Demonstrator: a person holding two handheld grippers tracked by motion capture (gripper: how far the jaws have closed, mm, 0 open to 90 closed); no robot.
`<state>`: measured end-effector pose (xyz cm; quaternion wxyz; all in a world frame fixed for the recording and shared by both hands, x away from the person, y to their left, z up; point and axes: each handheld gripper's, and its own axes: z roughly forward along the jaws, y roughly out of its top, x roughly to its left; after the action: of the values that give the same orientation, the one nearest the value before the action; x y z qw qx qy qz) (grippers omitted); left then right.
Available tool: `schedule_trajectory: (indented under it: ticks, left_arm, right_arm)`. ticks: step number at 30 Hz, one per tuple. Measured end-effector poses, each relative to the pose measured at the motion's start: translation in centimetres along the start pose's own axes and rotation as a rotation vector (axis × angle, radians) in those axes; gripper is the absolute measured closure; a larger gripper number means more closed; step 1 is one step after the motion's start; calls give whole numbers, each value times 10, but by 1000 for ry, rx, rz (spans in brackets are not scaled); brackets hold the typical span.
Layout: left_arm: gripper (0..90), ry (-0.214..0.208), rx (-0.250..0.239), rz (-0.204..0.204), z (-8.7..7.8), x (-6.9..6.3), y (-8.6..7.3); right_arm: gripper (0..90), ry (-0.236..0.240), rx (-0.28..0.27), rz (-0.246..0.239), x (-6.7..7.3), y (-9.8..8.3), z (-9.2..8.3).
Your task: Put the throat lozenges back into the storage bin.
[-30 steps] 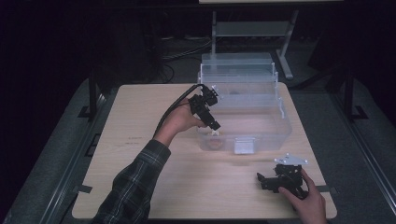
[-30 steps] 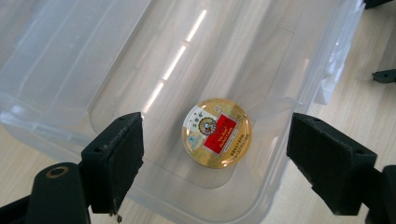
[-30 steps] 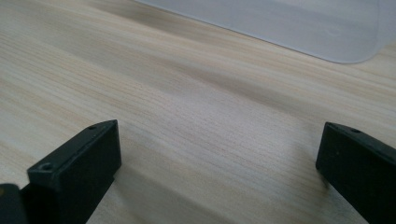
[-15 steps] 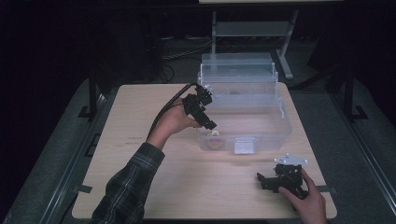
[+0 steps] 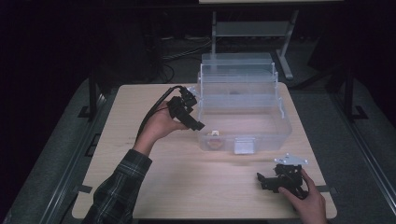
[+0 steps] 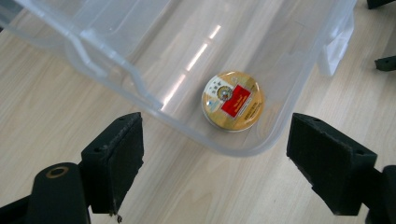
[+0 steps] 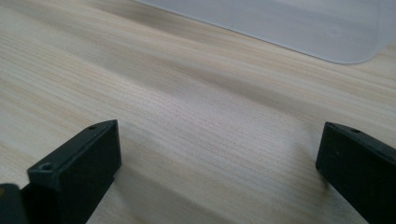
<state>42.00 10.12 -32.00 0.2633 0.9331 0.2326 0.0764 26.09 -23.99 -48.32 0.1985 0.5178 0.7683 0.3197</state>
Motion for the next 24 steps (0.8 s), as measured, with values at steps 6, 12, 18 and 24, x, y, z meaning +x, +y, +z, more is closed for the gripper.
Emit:
schedule_trajectory:
  ticks: [6,12,18,24]
  left_arm:
    - [181,7,-25,-13,-6,4,-14]
    - [175,16,-57,-34,-9,4,-29]
    - [175,29,-91,-56,-14,3,-44]
    - [175,49,-103,-67,-17,3,-58]
  right_arm:
    - [0,0,-1,-1,0,0,0]
    - [0,0,0,6,0,0,0]
    - [0,-1,1,3,0,0,0]
    - [0,-1,1,3,0,0,0]
